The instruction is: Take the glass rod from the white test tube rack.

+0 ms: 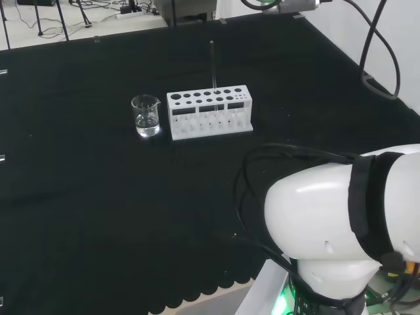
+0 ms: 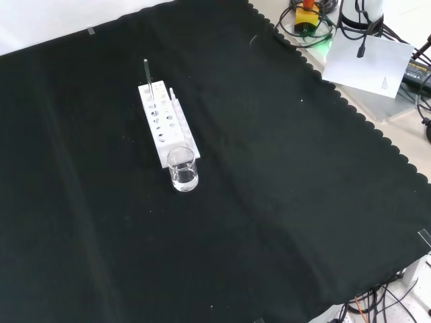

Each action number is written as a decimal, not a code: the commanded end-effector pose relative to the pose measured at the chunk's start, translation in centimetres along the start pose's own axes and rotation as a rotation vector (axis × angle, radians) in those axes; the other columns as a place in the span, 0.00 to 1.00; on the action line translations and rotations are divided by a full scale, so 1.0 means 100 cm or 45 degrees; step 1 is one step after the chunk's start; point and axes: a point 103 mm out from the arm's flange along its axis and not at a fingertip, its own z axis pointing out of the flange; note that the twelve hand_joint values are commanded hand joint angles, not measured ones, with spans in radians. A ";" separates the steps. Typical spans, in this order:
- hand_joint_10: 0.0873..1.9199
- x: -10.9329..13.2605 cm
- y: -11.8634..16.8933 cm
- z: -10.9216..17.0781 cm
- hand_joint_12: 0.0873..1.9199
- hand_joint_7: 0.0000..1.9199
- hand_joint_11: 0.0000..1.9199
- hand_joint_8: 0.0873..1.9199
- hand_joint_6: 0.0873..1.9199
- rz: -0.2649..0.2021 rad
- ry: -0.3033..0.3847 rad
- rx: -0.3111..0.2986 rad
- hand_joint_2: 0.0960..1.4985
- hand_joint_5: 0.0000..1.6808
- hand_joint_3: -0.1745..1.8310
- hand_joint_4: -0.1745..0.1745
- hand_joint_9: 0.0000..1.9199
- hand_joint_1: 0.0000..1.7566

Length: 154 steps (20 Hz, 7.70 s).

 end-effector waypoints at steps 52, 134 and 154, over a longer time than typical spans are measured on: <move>0.19 -0.007 0.218 0.100 0.26 0.00 0.00 0.13 0.00 -0.043 -0.067 0.221 0.83 0.04 0.00 0.00 0.00 0.35; 0.51 -0.020 0.245 0.231 0.45 0.53 0.74 0.56 0.48 -0.161 -0.107 0.285 0.83 0.41 0.00 0.00 0.69 0.61; 0.49 0.001 0.247 0.202 0.33 0.60 0.83 0.52 0.01 -0.177 -0.153 0.104 0.72 0.80 0.00 0.00 0.79 0.75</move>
